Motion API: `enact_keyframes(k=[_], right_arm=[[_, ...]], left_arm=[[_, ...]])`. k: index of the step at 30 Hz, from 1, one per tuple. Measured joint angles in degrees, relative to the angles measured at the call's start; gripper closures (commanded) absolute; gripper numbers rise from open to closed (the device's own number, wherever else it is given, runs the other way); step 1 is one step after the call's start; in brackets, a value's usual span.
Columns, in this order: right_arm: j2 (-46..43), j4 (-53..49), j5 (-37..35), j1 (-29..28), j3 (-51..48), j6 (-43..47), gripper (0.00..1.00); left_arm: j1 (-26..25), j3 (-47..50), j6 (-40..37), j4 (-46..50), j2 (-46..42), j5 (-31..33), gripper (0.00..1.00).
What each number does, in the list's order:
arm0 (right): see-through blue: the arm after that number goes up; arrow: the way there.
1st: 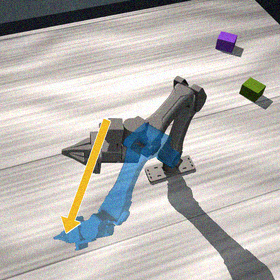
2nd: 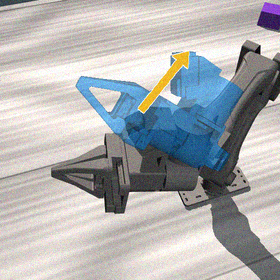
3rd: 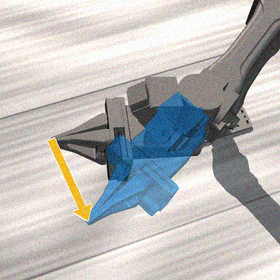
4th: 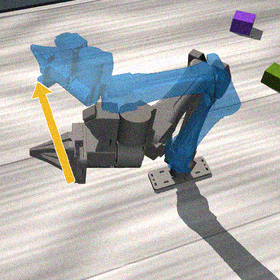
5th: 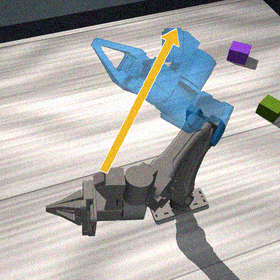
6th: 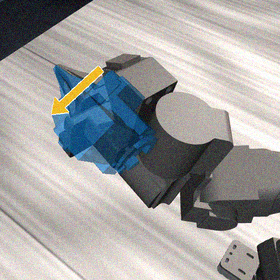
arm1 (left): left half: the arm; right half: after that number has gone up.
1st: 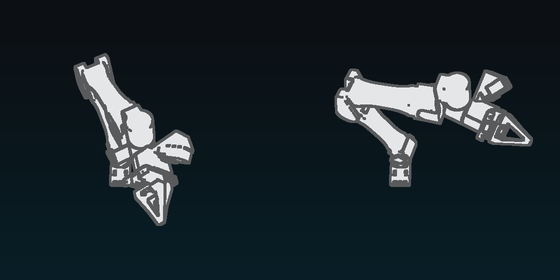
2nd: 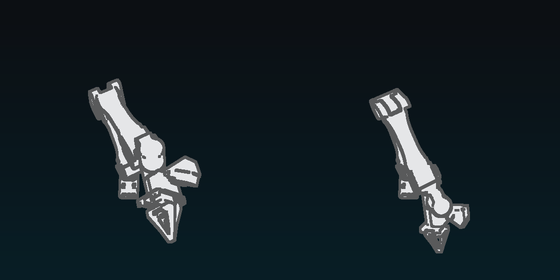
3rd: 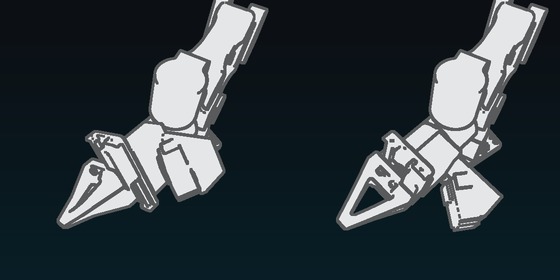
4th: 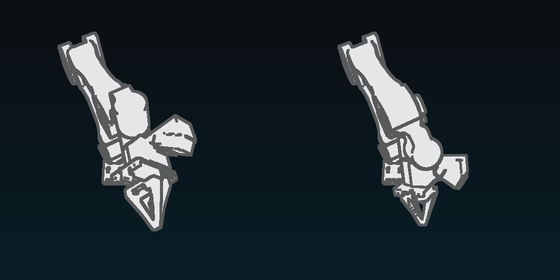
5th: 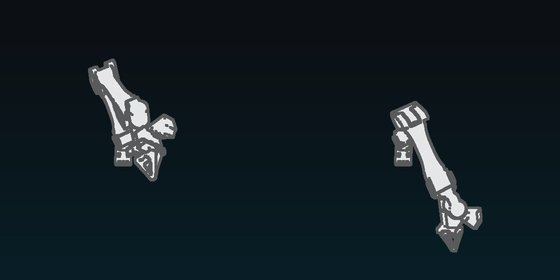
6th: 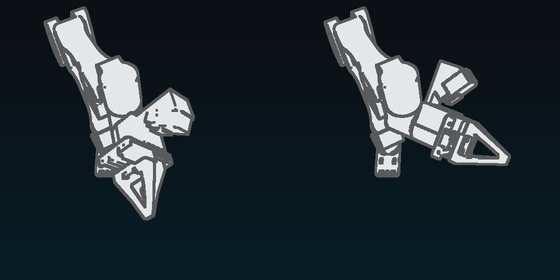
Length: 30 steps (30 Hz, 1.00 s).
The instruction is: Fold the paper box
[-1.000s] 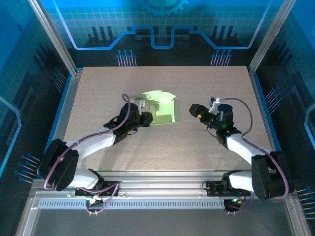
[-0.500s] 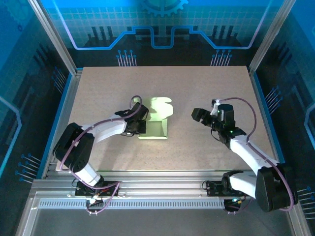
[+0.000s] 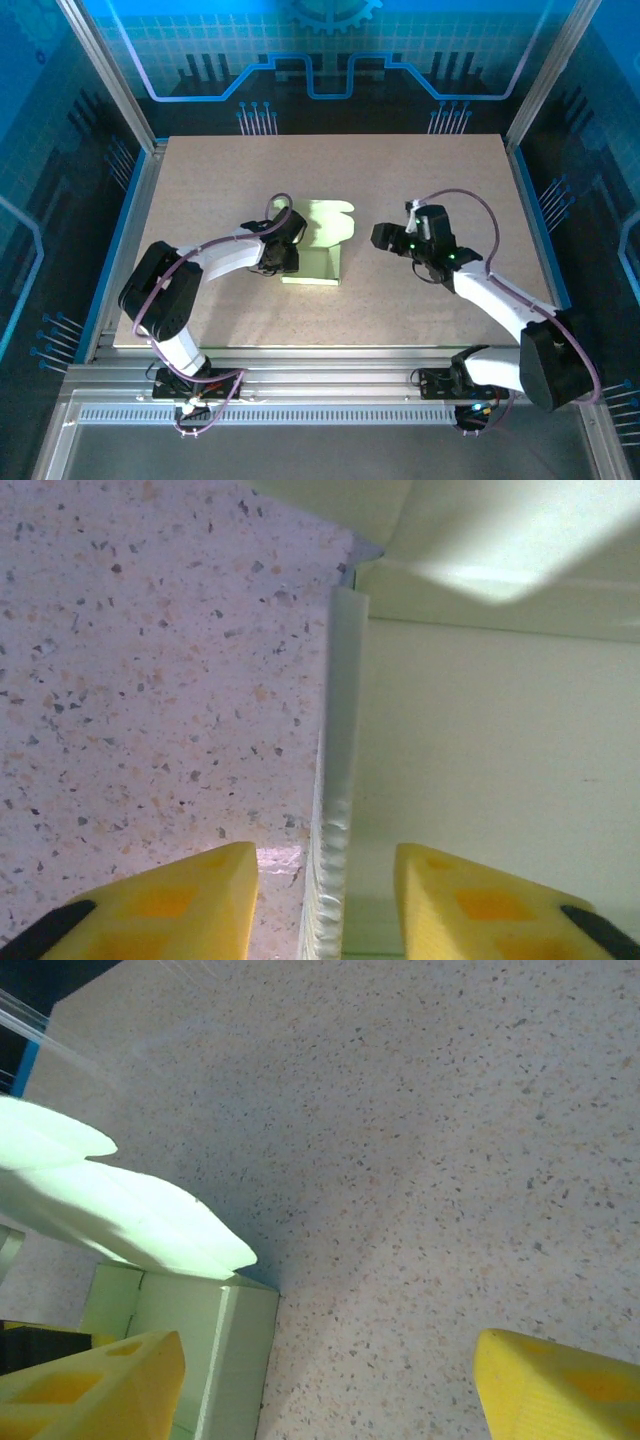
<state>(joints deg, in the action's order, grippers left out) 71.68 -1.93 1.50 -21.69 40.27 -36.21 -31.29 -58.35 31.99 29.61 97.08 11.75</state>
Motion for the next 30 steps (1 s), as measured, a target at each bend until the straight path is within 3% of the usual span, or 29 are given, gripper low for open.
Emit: enact_keyframes(k=[4,6,13,16,21,30], right_arm=[[4.79,-5.03,-7.72,-7.58,5.51,-1.05,0.26],[7.87,-7.61,-11.96,-11.85,8.17,-1.68,0.26],[20.61,-15.61,-22.36,-21.92,19.76,-2.23,0.38],[23.82,-17.49,-24.28,-23.08,22.18,-2.43,0.44],[27.1,-19.54,-25.33,-24.39,23.3,-3.34,0.47],[29.38,-19.41,-24.39,-25.14,23.28,-5.42,0.62]], left_arm=[[0.0,1.75,1.29,-2.47,-3.78,-1.46,0.24],[0.28,3.67,1.81,-5.11,-6.69,-3.5,0.19],[3.15,10.97,4.33,-13.68,-11.23,-11.45,0.16],[3.43,14.36,5.64,-16.06,-11.78,-12.81,0.15],[3.72,18.86,8.26,-20.17,-12.5,-15.93,0.17],[3.82,19.63,11.89,-28.98,-12.24,-23.47,0.19]])
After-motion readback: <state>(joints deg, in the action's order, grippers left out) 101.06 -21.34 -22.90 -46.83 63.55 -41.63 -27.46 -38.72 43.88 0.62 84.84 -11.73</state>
